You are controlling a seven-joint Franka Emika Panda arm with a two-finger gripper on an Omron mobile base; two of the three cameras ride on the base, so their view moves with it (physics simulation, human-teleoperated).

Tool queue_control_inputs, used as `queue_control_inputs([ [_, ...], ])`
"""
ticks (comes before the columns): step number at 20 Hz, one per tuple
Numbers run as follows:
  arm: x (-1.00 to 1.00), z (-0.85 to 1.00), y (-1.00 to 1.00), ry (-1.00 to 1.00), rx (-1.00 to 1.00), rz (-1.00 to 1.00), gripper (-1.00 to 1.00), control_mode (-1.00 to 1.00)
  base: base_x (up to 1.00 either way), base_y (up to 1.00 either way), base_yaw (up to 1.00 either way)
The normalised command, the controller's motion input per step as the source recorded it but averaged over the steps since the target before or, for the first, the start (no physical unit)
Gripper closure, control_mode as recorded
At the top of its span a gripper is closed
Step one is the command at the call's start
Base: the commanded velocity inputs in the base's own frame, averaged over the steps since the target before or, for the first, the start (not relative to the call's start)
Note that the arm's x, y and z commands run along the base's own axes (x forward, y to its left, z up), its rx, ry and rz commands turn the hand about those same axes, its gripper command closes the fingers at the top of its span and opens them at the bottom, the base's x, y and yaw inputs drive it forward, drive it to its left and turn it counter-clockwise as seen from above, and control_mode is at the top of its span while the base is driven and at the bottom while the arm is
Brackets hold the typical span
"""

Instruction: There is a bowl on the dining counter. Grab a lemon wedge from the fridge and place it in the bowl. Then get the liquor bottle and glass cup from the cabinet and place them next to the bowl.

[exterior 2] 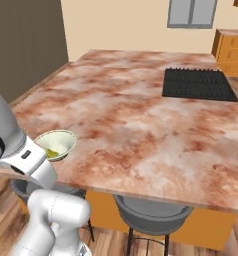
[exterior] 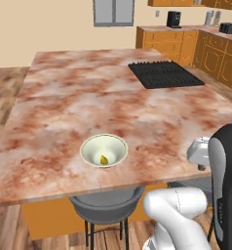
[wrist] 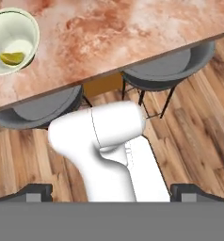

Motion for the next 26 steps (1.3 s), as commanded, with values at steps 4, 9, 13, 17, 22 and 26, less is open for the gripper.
queue_control_inputs([
  [4,0.00,0.00,0.00,0.00,0.00,0.00,-1.00,1.00,-0.13,-1.00,0.00],
  [9,0.00,0.00,0.00,0.00,0.00,0.00,-1.00,1.00,-0.07,-1.00,0.00],
  [13,0.00,0.00,0.00,0.00,0.00,0.00,-1.00,1.00,-0.01,-1.00,0.00],
  [17,0.00,0.00,0.00,0.00,0.00,0.00,-1.00,1.00,0.00,-1.00,0.00],
  [22,0.00,0.00,0.00,0.00,0.00,0.00,-1.00,1.00,0.00,-1.00,0.00],
  [26,0.00,0.00,0.00,0.00,0.00,0.00,-1.00,1.00,0.19,-1.00,0.01],
])
